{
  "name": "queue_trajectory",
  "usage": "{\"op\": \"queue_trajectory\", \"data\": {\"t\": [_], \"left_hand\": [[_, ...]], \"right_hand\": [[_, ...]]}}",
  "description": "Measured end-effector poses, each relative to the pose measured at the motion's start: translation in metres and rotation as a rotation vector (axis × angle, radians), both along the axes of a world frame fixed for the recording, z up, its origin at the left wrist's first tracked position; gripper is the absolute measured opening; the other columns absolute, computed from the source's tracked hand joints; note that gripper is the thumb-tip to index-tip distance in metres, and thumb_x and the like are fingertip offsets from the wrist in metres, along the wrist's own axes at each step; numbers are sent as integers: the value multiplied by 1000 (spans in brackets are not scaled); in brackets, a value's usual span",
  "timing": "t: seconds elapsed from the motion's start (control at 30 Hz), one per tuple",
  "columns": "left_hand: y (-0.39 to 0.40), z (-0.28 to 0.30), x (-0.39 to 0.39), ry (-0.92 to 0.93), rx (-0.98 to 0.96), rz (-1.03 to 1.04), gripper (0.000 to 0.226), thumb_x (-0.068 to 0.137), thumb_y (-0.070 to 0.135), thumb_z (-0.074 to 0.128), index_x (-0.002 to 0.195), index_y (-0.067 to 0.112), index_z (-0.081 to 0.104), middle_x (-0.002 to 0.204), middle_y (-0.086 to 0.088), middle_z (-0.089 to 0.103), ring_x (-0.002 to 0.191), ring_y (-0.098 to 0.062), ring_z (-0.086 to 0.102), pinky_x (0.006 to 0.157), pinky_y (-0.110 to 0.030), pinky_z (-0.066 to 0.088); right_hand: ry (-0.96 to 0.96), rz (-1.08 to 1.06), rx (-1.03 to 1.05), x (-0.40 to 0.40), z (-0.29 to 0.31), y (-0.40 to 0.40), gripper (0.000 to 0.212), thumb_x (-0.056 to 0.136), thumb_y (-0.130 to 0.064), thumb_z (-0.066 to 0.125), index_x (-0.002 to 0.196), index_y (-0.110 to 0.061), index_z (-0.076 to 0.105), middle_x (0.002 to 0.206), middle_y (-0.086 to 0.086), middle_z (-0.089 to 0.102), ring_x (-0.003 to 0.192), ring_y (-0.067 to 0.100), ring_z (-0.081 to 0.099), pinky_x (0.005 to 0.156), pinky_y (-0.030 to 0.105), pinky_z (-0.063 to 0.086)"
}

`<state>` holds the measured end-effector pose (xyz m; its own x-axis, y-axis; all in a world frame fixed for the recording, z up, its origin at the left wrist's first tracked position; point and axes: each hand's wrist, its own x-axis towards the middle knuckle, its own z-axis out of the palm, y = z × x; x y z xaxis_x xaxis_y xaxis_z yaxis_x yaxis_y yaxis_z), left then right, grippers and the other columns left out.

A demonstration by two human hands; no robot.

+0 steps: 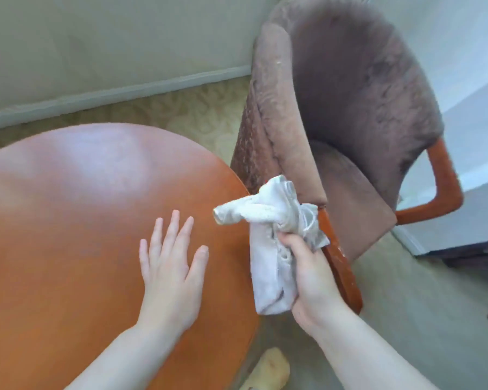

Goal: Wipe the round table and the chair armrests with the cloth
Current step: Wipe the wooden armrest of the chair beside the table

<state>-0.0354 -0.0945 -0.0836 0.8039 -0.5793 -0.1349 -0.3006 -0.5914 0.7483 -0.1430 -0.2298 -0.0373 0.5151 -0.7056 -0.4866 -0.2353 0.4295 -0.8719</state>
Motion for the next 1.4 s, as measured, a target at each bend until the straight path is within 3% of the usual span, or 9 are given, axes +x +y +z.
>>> {"op": "queue_trajectory", "data": {"t": [0.17,0.27,0.5,0.73,0.87,1.0,1.13,1.23,1.4], "left_hand": [[-106,52,19,-195,-126,-232,57,93,42,32,148,27,28,160,7,10,147,-13,-4,116,-38,-9],[-170,64,30,-293,-124,-347,51,97,30,37,147,27,28,160,4,9,147,-15,-3,116,-39,-6],[-224,27,43,-485,174,-589,52,96,39,20,146,30,30,161,1,6,147,-21,-11,115,-47,-8],[-233,10,30,-693,321,-651,46,92,54,21,134,47,39,156,2,19,144,-20,-14,108,-42,-26],[-263,16,28,-970,315,-876,30,92,36,40,103,24,66,114,-2,63,118,-26,46,105,-41,20],[-283,21,24,-1050,365,-877,29,89,29,40,84,12,63,88,-10,60,90,-34,51,83,-42,35],[-280,12,22,-1074,327,-805,25,87,32,44,75,16,60,83,-8,59,87,-32,50,81,-43,35],[-283,15,26,-1081,332,-803,25,87,35,44,71,19,54,78,-5,55,82,-31,48,79,-44,35],[-282,14,18,-1067,337,-1237,42,88,46,24,76,21,55,76,1,54,75,-26,53,69,-41,43]], "right_hand": [[-191,-295,-225,-50,85,-83,41,74,-32,66,110,-13,68,109,9,70,108,22,65,89,38,53],[147,-474,-739,-38,74,-120,20,76,-29,64,96,-32,62,102,-4,67,101,14,63,93,40,48],[645,15,-1043,-14,-56,-68,59,65,-28,76,107,-23,35,131,7,50,123,31,45,106,54,34],[831,-774,-548,-69,-79,-71,33,80,-31,57,105,-9,57,96,12,67,91,35,60,93,47,42],[730,-414,-874,-12,-75,-60,52,71,-32,58,122,-27,46,123,3,59,124,24,48,114,50,23],[661,50,-1245,-111,-110,-66,47,80,-26,58,125,-22,49,128,13,56,125,32,47,112,50,30],[792,-469,-799,-111,-111,-66,25,77,-27,51,89,-9,64,87,10,63,88,34,57,86,48,44],[832,-691,-595,-41,-91,-70,38,69,-41,51,99,-19,59,97,2,65,100,26,57,100,51,37],[588,-146,-1250,-132,-131,-76,50,76,-32,54,125,-27,43,119,8,58,114,26,51,107,43,37]]}}
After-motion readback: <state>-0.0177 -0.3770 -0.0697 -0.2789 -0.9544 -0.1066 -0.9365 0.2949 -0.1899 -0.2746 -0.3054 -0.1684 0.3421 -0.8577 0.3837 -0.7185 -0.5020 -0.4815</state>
